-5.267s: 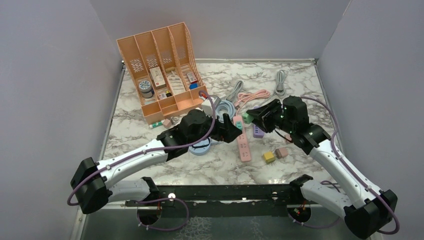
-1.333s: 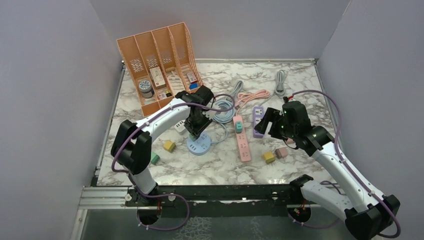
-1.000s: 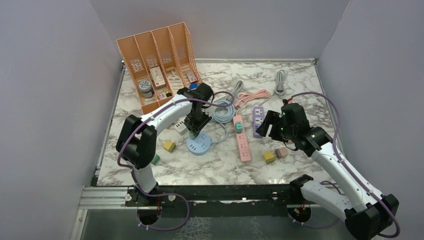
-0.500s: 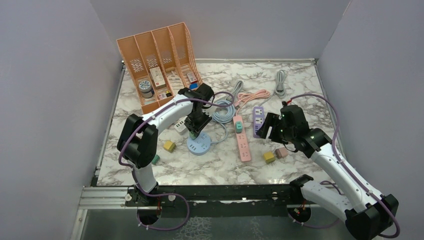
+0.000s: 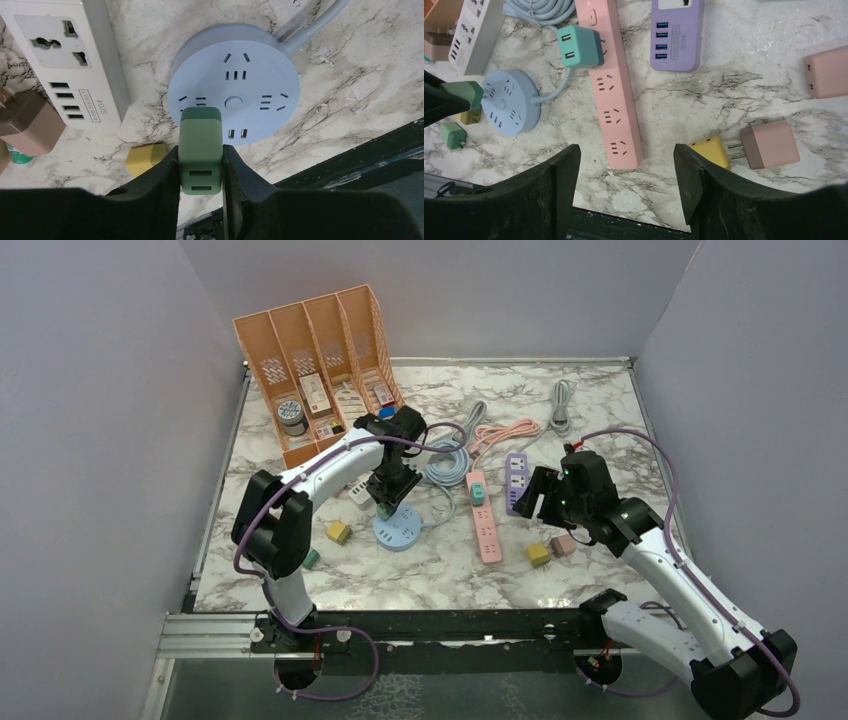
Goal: Insert the plug
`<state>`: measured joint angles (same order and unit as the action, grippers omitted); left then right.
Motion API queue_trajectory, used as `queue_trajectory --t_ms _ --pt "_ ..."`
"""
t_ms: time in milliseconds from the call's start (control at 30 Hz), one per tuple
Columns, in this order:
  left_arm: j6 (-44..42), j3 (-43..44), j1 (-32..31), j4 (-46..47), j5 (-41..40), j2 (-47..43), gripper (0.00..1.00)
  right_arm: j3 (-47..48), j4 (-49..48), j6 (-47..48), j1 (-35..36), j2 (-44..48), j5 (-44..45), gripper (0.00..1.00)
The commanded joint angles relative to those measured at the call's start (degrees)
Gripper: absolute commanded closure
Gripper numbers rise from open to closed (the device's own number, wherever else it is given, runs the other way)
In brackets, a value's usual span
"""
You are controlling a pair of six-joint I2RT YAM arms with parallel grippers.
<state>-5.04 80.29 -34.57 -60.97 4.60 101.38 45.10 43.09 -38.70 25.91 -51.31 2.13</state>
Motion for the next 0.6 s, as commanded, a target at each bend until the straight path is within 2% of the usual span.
queue_trajectory --t_ms 0,567 --pt "0.7 2.66 0.12 -1.96 0.25 -3.22 1.0 -0.7 -1.5 -0.06 0.19 0.65 -0.37 0.32" --pt "2.22 1.46 0.11 -0.82 -2.92 3.41 1.0 -1.21 -2.13 -0.25 0.19 0.65 0.02 0.32"
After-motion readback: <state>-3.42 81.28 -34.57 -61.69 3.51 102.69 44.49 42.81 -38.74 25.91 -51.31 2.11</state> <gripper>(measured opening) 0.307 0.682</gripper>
